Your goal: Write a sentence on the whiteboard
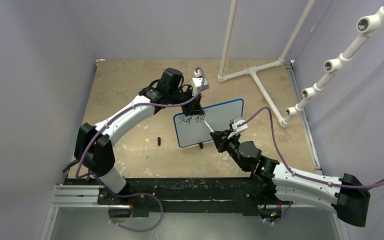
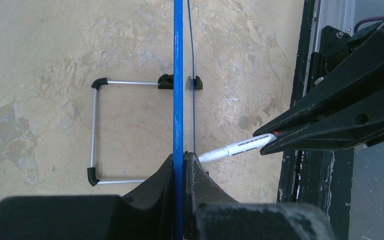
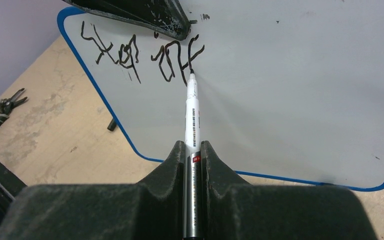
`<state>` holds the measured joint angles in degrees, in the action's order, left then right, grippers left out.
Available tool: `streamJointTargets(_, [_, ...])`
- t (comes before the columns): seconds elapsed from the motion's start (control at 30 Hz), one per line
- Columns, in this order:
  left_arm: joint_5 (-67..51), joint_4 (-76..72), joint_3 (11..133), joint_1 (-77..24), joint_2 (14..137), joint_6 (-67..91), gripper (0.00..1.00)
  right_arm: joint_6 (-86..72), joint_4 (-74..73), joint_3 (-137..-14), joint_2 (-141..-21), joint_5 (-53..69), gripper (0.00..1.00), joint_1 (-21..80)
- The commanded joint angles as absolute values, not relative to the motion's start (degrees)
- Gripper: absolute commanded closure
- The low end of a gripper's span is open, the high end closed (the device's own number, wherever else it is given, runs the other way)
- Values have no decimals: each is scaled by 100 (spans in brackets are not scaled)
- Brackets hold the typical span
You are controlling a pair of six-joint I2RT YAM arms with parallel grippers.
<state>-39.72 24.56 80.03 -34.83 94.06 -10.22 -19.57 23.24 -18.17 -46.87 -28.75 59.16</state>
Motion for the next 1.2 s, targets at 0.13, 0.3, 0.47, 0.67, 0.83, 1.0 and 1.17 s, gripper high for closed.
streamJointTargets(0.13, [-4131, 2819, 7910, -3516, 9413, -1244, 100, -2052, 2079, -1800, -4634, -3114, 100, 5897])
streamJointTargets(0.3, [-4126, 2821, 7911, -3510, 9413, -1240, 100, -1941, 2050, -1827, -4481, -3207, 100, 5897])
streamJointTargets(0.47, [-4131, 2820, 7912, -3513, 9423, -1242, 100, -1880, 2101, -1796, -4212, -3185, 100, 5897])
streamJointTargets(0.67, [-4139, 2821, 7916, -3514, 9439, -1239, 100, -1773, 2232, -1789, -4018, -3201, 100, 5897])
streamJointTargets(0.83, [-4148, 2826, 7910, -3516, 9448, -1241, 100, -1724, 2285, -1887, -4278, -3268, 100, 5897])
streamJointTargets(1.0, [-4148, 2825, 7910, -3510, 9452, -1250, 100, -1684, 2430, -1883, -4352, -3259, 100, 5897])
streamJointTargets(1.17, [-4148, 2827, 7910, -3511, 9448, -1248, 100, -1614, 2524, -1906, -4377, -3307, 100, 5897])
